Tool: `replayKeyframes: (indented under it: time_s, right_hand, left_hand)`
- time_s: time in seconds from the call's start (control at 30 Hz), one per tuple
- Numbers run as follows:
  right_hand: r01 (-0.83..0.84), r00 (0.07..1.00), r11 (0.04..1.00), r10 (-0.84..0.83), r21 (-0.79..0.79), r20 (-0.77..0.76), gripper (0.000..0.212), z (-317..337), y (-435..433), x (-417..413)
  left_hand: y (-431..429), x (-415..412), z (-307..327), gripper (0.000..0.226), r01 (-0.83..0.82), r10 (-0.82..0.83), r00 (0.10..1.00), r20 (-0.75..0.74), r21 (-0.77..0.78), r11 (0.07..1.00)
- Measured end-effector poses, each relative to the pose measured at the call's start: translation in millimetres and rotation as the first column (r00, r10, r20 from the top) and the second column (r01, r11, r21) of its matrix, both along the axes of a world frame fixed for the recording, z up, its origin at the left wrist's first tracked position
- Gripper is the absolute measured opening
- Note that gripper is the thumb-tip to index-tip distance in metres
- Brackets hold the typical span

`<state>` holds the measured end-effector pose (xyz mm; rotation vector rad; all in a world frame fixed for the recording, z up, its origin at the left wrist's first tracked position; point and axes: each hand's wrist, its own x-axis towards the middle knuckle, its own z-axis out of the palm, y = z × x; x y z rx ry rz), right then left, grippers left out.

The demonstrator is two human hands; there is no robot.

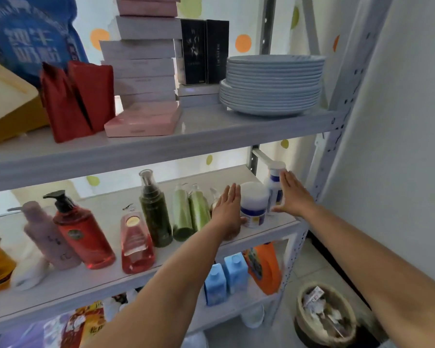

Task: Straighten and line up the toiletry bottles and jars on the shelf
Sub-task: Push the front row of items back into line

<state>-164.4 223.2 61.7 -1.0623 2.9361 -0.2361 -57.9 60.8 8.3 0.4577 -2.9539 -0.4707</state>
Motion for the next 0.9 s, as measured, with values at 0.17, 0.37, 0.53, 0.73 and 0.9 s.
replayKeyframes:
  time_s: [0.17,0.37,0.53,0.73,0.9]
  right_hand:
    - [-0.059,0.990,0.995,0.049,-0.074,-0.136,0.086,9.9,-26.9,-48.6]
    - [-0.075,0.995,0.996,0.072,-0.042,-0.066,0.057,6.3,-51.6,-92.9]
    - [-0.101,0.989,0.994,0.103,0.031,-0.109,0.047,13.9,-52.3,-113.5]
    - [-0.195,0.970,0.975,0.208,0.107,-0.128,0.037,20.2,-46.6,-119.5]
    - [-0.220,0.960,0.962,0.244,0.164,-0.139,0.044,30.1,-46.1,-114.7]
  left_hand:
    - [-12.8,-48.3,1.9,0.079,0.091,-0.095,0.989,-0.110,-0.040,0.995]
    - [-25.0,-73.2,1.4,0.092,0.211,-0.209,0.977,0.039,-0.032,0.977]
    - [-23.5,-86.5,-5.3,0.089,0.162,-0.159,0.987,0.033,-0.121,0.979]
    - [-16.7,-92.3,-3.7,0.087,0.086,-0.084,0.996,0.032,-0.090,0.992]
    - [-12.3,-81.8,-10.3,0.099,0.054,-0.055,0.998,-0.008,-0.064,0.996]
